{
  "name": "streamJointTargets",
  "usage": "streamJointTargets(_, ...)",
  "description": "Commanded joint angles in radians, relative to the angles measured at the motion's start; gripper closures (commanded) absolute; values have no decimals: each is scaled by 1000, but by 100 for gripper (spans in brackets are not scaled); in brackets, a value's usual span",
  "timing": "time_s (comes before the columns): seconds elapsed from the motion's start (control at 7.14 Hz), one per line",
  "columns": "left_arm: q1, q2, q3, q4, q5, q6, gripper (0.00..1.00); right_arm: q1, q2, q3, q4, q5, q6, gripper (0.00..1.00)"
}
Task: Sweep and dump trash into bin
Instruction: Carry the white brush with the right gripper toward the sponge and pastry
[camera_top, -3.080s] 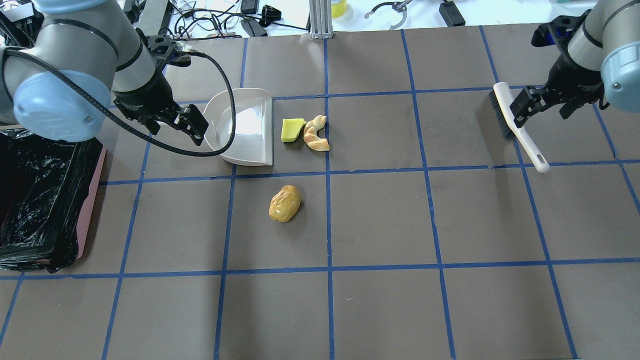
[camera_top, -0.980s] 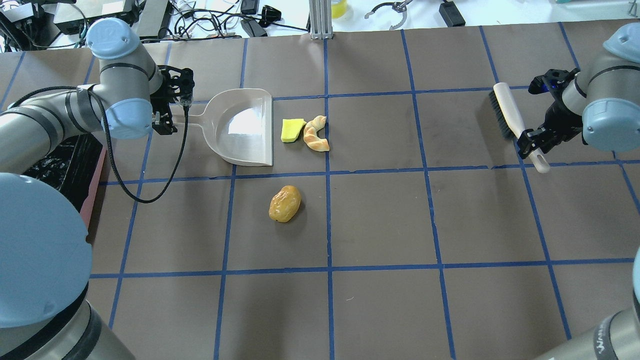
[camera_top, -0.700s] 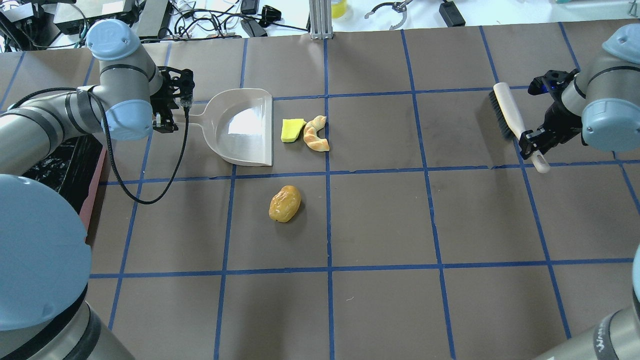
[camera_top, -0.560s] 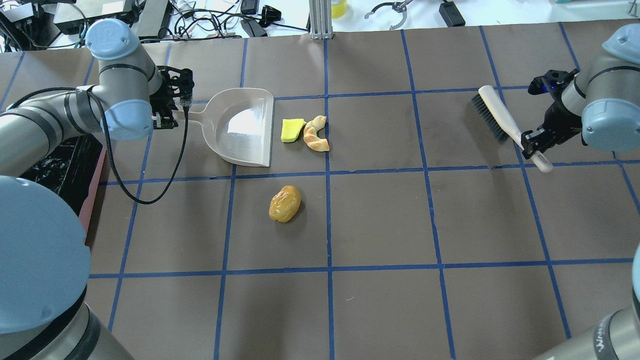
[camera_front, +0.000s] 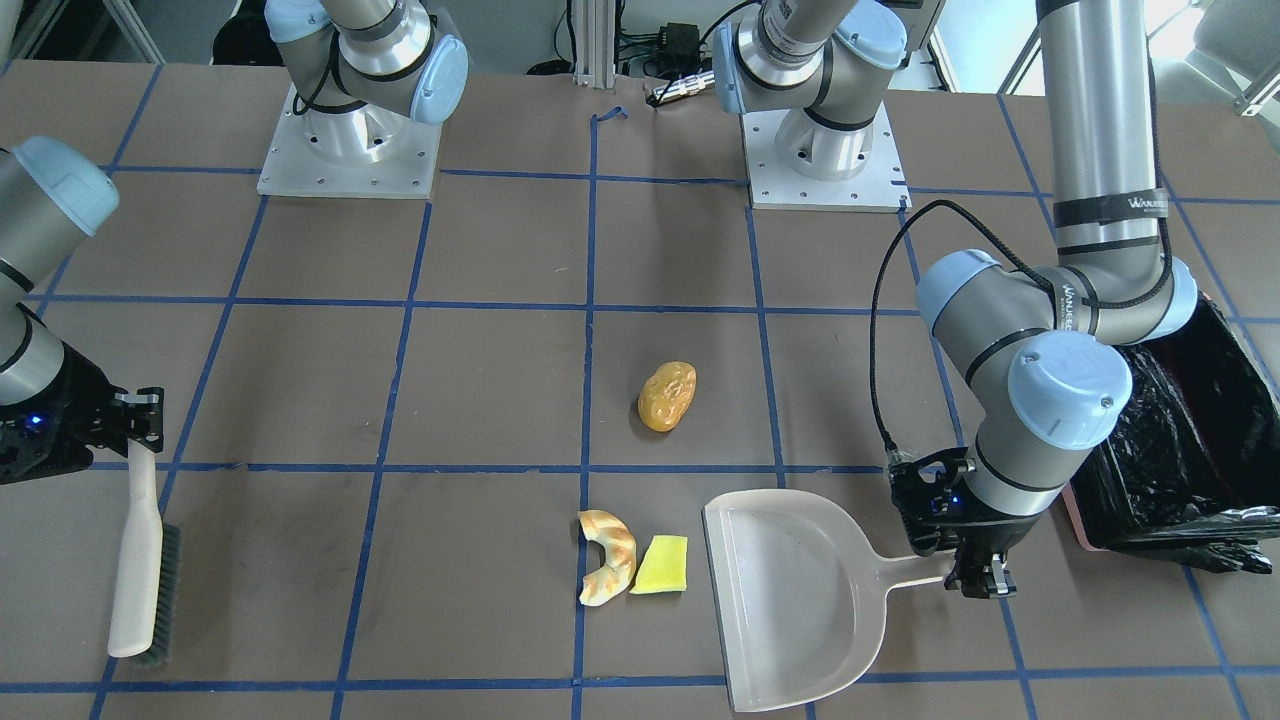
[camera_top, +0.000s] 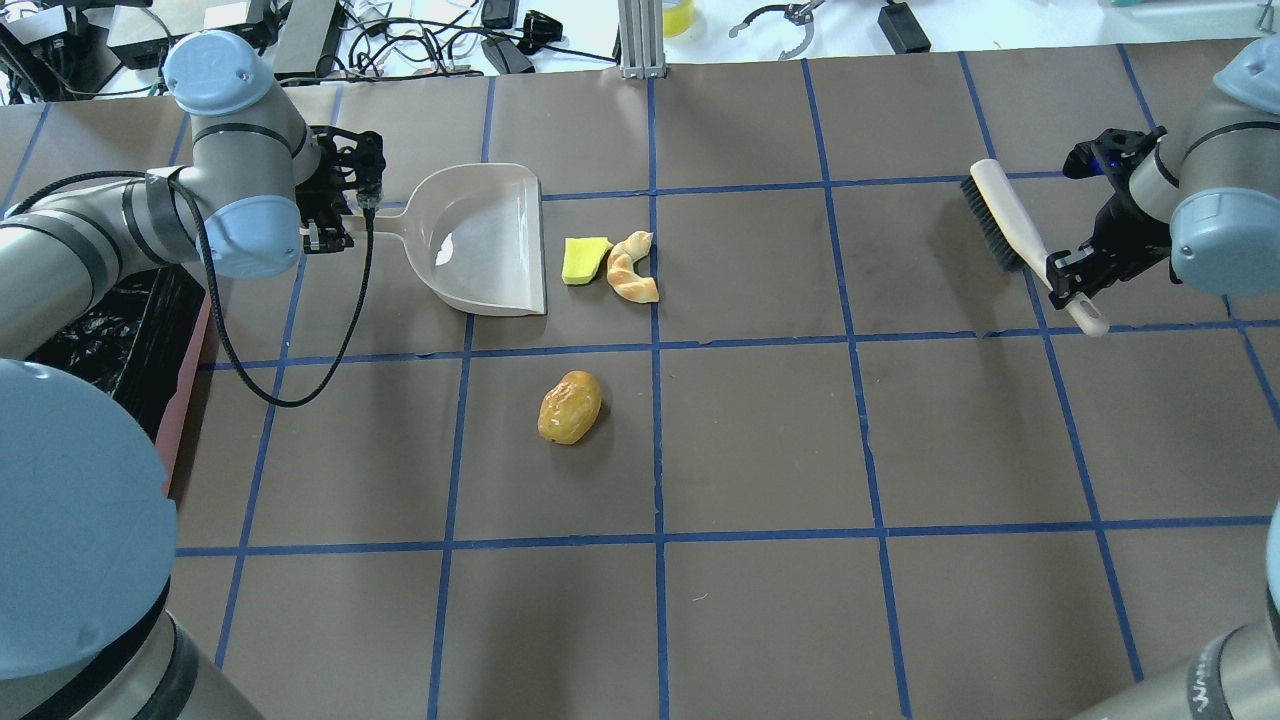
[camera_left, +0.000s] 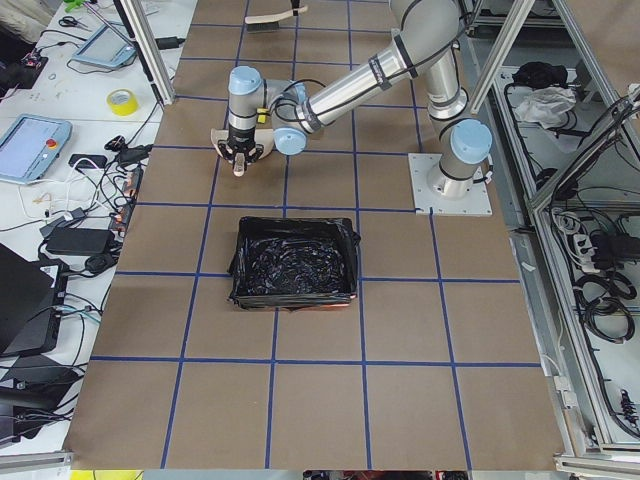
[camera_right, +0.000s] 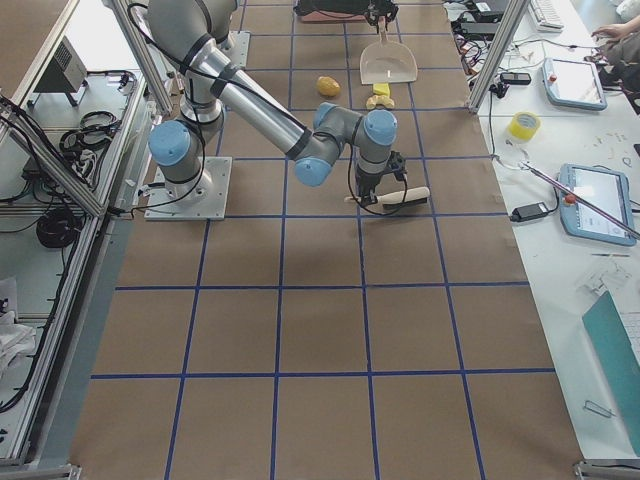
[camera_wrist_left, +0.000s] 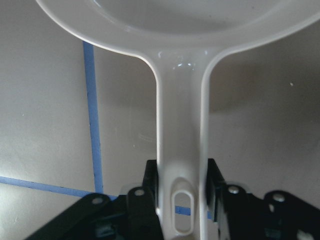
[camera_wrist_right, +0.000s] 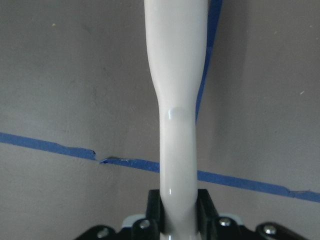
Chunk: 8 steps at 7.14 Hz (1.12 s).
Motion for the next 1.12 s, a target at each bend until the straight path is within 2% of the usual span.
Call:
streamJointTargets(0.0,-1,7,-5,1,-1,71,100,43,-56,-23,16,11,138,100)
streamJointTargets(0.42,-4,5,-27,2,-1,71,100,282,-104,-6,36,-3,481,100)
streamJointTargets(0.56,-4,-4,-25,5,-1,71,100,390,-105,-7,38,-32,610,100)
streamJointTargets(0.98,-4,2,-25,11,1,67,100,609,-59,-17,33,41,897,100)
